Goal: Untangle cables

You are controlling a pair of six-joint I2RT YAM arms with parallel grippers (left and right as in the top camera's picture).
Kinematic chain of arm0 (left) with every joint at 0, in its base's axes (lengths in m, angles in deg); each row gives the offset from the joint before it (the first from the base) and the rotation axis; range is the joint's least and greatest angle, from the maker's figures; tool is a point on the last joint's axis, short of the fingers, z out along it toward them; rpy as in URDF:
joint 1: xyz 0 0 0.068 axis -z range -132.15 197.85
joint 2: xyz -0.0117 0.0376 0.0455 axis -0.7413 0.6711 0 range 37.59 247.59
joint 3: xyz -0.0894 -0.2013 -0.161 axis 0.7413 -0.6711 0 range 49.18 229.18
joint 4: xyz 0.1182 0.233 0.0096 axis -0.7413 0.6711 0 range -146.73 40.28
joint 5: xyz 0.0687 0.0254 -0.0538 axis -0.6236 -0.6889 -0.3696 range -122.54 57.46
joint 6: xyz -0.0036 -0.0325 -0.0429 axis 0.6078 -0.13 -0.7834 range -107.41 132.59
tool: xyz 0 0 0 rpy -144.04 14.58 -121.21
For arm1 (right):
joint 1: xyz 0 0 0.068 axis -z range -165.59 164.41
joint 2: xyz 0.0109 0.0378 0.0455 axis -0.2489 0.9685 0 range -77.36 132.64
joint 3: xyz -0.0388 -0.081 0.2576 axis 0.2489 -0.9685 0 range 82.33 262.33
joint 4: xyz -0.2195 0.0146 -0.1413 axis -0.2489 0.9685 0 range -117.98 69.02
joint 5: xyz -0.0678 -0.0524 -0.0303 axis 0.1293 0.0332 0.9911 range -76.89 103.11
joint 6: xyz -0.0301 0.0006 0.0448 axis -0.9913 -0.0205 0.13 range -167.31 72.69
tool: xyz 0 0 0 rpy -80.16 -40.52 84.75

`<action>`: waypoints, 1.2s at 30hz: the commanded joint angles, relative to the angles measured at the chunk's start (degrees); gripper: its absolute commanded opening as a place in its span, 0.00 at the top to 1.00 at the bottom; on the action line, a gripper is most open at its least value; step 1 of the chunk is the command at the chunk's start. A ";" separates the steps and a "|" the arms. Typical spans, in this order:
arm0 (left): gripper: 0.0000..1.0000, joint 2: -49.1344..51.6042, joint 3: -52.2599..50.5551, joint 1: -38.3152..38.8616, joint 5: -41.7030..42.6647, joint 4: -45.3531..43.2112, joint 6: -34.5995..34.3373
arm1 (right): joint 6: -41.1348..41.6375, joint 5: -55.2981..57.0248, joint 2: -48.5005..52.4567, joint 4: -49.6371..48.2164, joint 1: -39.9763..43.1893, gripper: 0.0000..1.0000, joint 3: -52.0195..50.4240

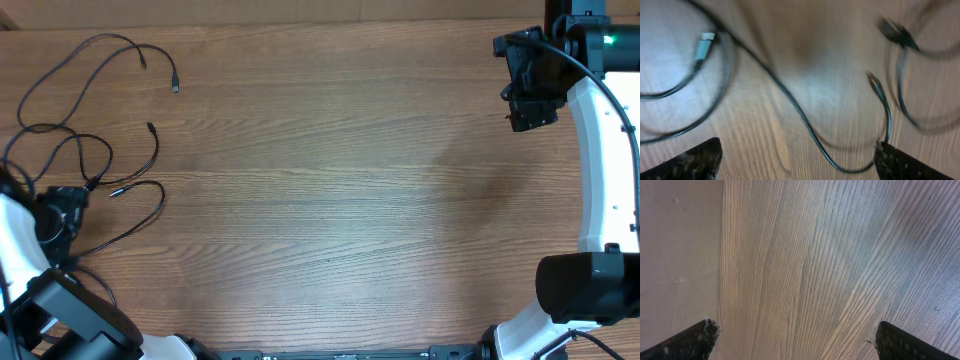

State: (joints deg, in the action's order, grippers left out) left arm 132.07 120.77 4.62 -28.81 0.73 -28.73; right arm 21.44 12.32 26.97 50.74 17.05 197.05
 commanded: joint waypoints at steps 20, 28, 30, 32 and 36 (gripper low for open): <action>0.05 7.98 -0.31 25.20 -3.15 -6.73 25.31 | -0.15 0.76 -1.68 -0.13 0.07 0.00 0.09; 0.27 12.24 -0.31 25.20 -3.30 -6.25 25.97 | -0.15 0.76 -1.68 -0.13 0.07 0.00 0.09; 0.50 12.68 -0.31 25.20 -3.28 -5.92 25.94 | -0.15 0.76 -1.68 -0.15 0.07 0.00 0.09; 0.58 12.66 -0.28 25.20 -3.28 -5.84 25.90 | -0.15 0.76 -1.68 -0.15 0.07 0.00 0.09; 0.60 12.66 -0.28 25.18 -2.40 -5.20 25.94 | -0.15 0.76 -1.68 -0.13 0.07 0.00 0.09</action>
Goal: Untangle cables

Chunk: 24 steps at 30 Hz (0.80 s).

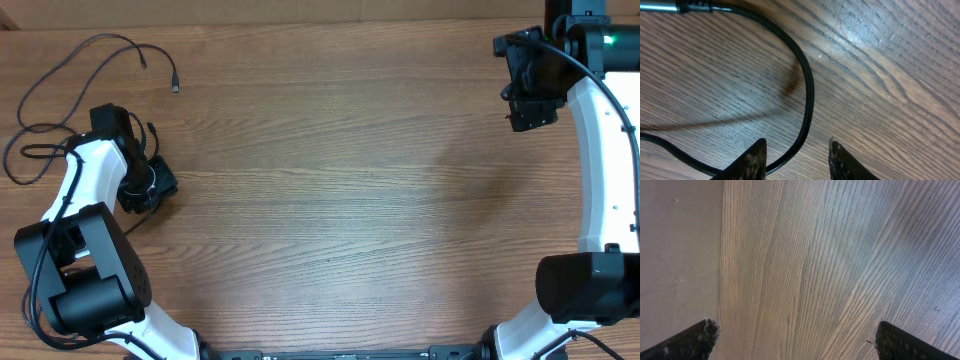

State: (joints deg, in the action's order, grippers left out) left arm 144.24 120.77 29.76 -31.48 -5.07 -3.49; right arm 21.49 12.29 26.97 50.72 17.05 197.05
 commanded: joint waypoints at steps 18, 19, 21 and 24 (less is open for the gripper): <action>0.54 0.83 -2.08 0.02 -1.51 3.32 2.16 | -0.20 0.79 -1.68 -0.13 0.07 0.00 0.09; 0.51 0.83 -2.12 0.02 -1.53 3.37 2.16 | -0.20 0.79 -1.68 -0.11 0.07 0.00 0.09; 0.45 0.83 -2.12 0.02 -1.51 3.32 2.16 | -0.20 0.79 -1.68 -0.13 0.07 0.00 0.09; 0.37 0.85 -2.12 0.02 -1.53 3.19 2.21 | -0.20 0.79 -1.68 -0.13 0.07 0.00 0.09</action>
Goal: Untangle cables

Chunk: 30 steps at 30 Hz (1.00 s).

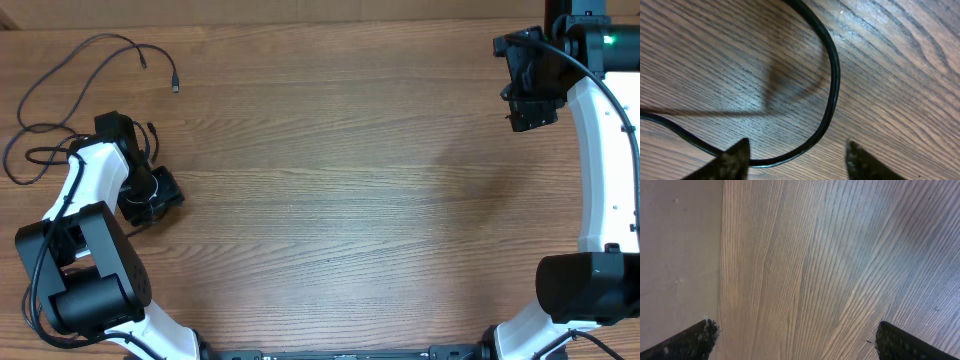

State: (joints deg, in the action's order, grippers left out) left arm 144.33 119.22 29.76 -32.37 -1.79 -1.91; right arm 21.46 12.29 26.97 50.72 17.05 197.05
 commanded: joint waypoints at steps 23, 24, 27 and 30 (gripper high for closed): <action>0.29 0.83 -0.57 0.13 0.13 -4.61 2.29 | -0.17 0.79 -1.68 -0.11 0.07 0.00 0.09; 0.34 0.83 -0.57 0.13 0.55 -4.46 2.32 | -0.17 0.79 -1.68 -0.11 0.07 0.00 0.09; 0.43 0.83 -0.57 0.13 0.92 -4.13 2.29 | -0.17 0.79 -1.68 -0.11 0.07 0.00 0.09; 0.42 0.85 -0.59 0.13 0.94 -4.22 2.29 | -0.17 0.79 -1.68 -0.11 0.07 0.00 0.09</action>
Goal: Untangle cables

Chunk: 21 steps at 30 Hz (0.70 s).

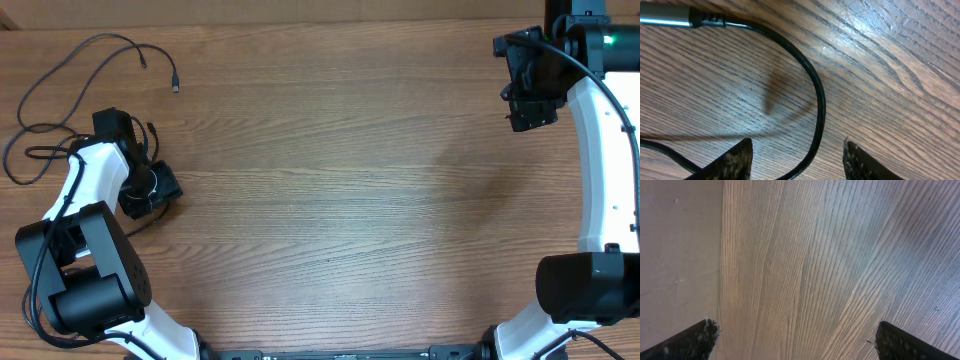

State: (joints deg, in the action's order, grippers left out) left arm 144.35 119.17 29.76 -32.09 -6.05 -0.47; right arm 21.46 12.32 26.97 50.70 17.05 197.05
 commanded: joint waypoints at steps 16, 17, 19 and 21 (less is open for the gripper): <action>0.82 0.81 -7.65 0.11 0.61 -5.20 -0.26 | -0.17 0.76 -1.68 -0.11 0.07 0.00 0.09; 0.89 0.81 -7.30 0.11 0.59 -4.61 -0.26 | -0.17 0.76 -1.68 -0.11 0.07 0.00 0.09; 0.96 0.72 -5.31 0.11 0.61 -1.68 -0.83 | -0.17 0.76 -1.68 -0.11 0.07 0.00 0.09; 0.96 0.52 -2.84 0.11 0.59 1.44 -1.75 | -0.17 0.76 -1.68 -0.09 0.07 0.00 0.09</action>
State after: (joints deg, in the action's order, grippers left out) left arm 144.42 113.56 29.76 -32.13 -7.84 -0.78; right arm 21.44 12.32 26.97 50.70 17.02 197.05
